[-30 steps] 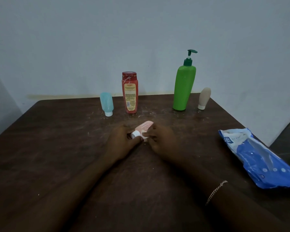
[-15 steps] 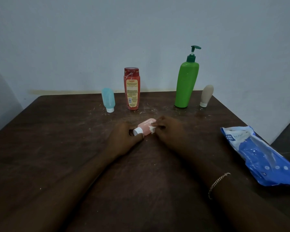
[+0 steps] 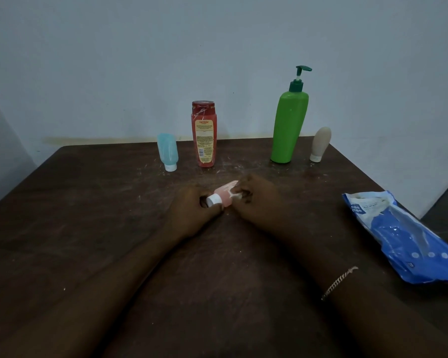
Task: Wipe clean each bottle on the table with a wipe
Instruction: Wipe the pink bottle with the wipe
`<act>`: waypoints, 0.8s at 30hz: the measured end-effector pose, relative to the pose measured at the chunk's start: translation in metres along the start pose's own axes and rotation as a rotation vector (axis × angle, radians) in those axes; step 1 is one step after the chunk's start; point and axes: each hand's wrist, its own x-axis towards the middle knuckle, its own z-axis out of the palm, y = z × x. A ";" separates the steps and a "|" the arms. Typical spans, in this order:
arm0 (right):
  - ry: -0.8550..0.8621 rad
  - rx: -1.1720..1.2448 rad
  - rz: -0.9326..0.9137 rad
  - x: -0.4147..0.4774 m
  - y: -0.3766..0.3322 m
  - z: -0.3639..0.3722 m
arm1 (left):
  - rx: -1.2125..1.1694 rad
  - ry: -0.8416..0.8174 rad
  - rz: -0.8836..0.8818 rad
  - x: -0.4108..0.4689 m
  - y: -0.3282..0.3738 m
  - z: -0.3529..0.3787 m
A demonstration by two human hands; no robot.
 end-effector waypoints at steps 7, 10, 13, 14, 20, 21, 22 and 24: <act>0.040 -0.037 0.147 0.009 0.011 -0.002 | -0.015 -0.015 -0.021 0.002 -0.001 -0.001; -0.036 -0.082 0.041 0.008 0.002 0.003 | -0.016 -0.009 -0.025 0.003 -0.003 0.001; -0.052 -0.111 -0.020 0.000 0.002 0.007 | -0.016 -0.011 -0.032 0.003 -0.007 0.002; -0.042 -0.112 0.008 0.000 0.007 0.005 | -0.014 -0.015 -0.029 0.003 -0.008 0.002; 0.009 -0.074 0.114 0.009 0.010 -0.005 | 0.010 -0.021 0.014 0.006 -0.013 0.004; -0.022 -0.088 0.087 0.008 0.005 -0.002 | 0.012 -0.019 0.019 0.006 -0.014 0.004; -0.042 -0.092 0.066 0.006 0.002 -0.001 | 0.013 -0.017 0.022 0.006 -0.015 0.005; -0.039 -0.082 0.055 0.001 0.004 0.000 | 0.013 -0.011 0.034 0.006 -0.016 0.005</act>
